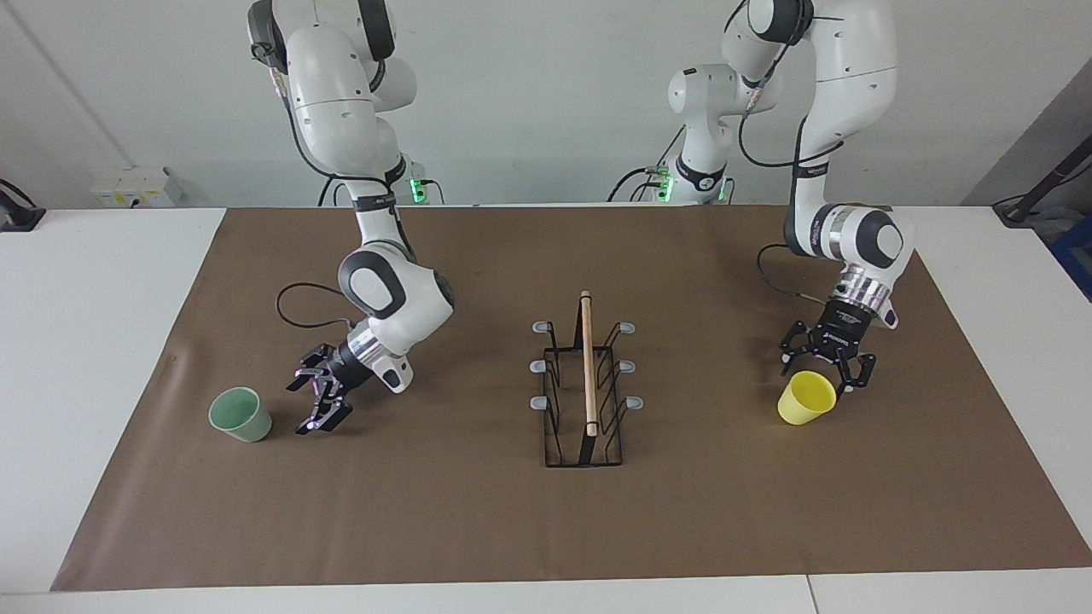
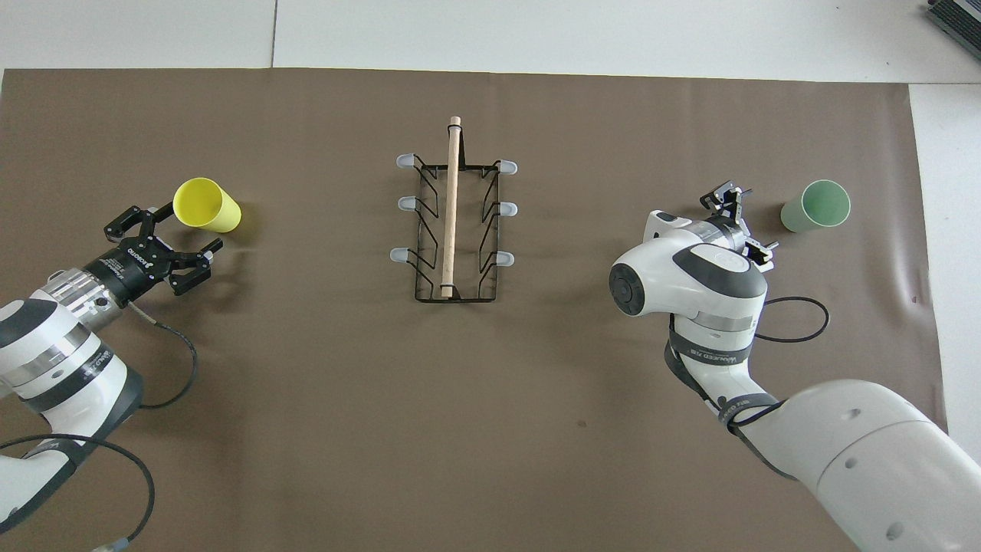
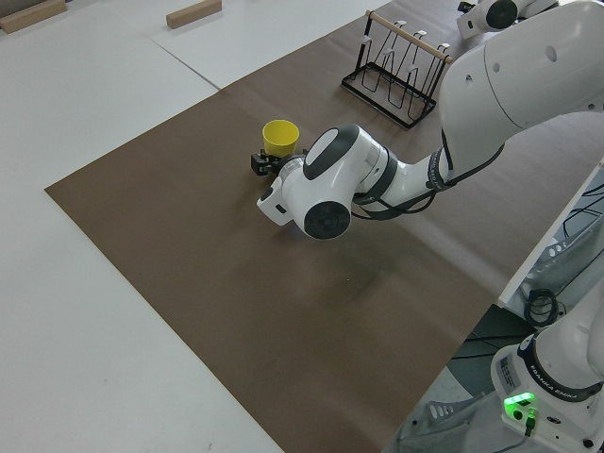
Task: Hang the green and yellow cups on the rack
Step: 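Close the left gripper on the yellow cup while the right gripper grips the green cup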
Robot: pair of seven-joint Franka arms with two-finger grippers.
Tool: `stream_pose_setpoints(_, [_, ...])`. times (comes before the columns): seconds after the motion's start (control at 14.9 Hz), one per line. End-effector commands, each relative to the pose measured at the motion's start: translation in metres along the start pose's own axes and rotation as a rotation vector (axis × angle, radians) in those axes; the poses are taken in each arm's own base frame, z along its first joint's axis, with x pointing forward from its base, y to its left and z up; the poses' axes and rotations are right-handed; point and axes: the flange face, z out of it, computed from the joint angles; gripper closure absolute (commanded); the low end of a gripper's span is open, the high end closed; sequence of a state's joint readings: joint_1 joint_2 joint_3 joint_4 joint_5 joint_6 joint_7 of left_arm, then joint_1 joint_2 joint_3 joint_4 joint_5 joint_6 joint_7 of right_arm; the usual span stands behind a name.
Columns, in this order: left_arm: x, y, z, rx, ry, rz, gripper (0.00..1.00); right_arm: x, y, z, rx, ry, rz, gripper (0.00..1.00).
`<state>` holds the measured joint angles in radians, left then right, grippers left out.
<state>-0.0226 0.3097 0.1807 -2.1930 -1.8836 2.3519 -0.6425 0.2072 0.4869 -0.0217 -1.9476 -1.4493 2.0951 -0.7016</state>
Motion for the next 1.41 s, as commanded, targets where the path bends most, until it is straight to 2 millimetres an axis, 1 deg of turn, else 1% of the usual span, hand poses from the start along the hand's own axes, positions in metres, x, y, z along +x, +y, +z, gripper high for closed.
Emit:
stream_pose_setpoints(0.0, [0.004,-0.005,0.004,-0.021,0.011,0.007,0.00,-0.006,-0.007,0.012,-0.046,-0.015,0.031,0.00])
stream_pose_setpoints(0.07, [0.004,-0.004,0.004,-0.021,0.011,0.007,0.00,-0.005,-0.010,0.015,-0.051,-0.005,0.040,0.00])
stream_pose_setpoints(0.13, [0.011,-0.004,0.006,-0.016,0.012,0.010,0.00,-0.005,-0.012,0.019,-0.055,-0.004,0.043,0.00])
stream_pose_setpoints(0.27, [0.016,0.003,0.006,-0.022,-0.005,0.013,0.00,-0.008,-0.016,0.028,-0.073,-0.012,0.048,0.00])
stream_pose_setpoints(0.54, [0.007,0.004,0.009,-0.011,-0.054,0.039,0.00,-0.010,-0.023,0.042,-0.108,-0.015,0.059,0.00])
stream_pose_setpoints(0.67, [0.012,0.008,0.006,-0.011,-0.076,0.057,0.00,-0.009,-0.026,0.045,-0.113,-0.002,0.064,0.00])
stream_pose_setpoints(0.81, [0.014,0.008,0.007,-0.009,-0.081,0.070,0.00,-0.014,-0.030,0.055,-0.132,-0.010,0.065,0.00])
stream_pose_setpoints(0.94, [0.020,0.006,0.011,-0.004,-0.097,0.072,0.00,-0.011,-0.035,0.059,-0.143,-0.007,0.076,0.00])
stream_pose_setpoints(1.01, [0.021,0.009,0.010,-0.009,-0.103,0.074,0.00,-0.012,-0.038,0.062,-0.147,-0.004,0.080,0.00])
stream_pose_setpoints(1.28, [0.018,0.013,0.014,-0.017,-0.114,0.087,0.00,-0.013,-0.046,0.072,-0.167,-0.007,0.089,0.00])
stream_pose_setpoints(1.35, [0.017,0.014,0.014,-0.021,-0.115,0.087,0.00,-0.017,-0.049,0.078,-0.165,-0.015,0.089,0.00])
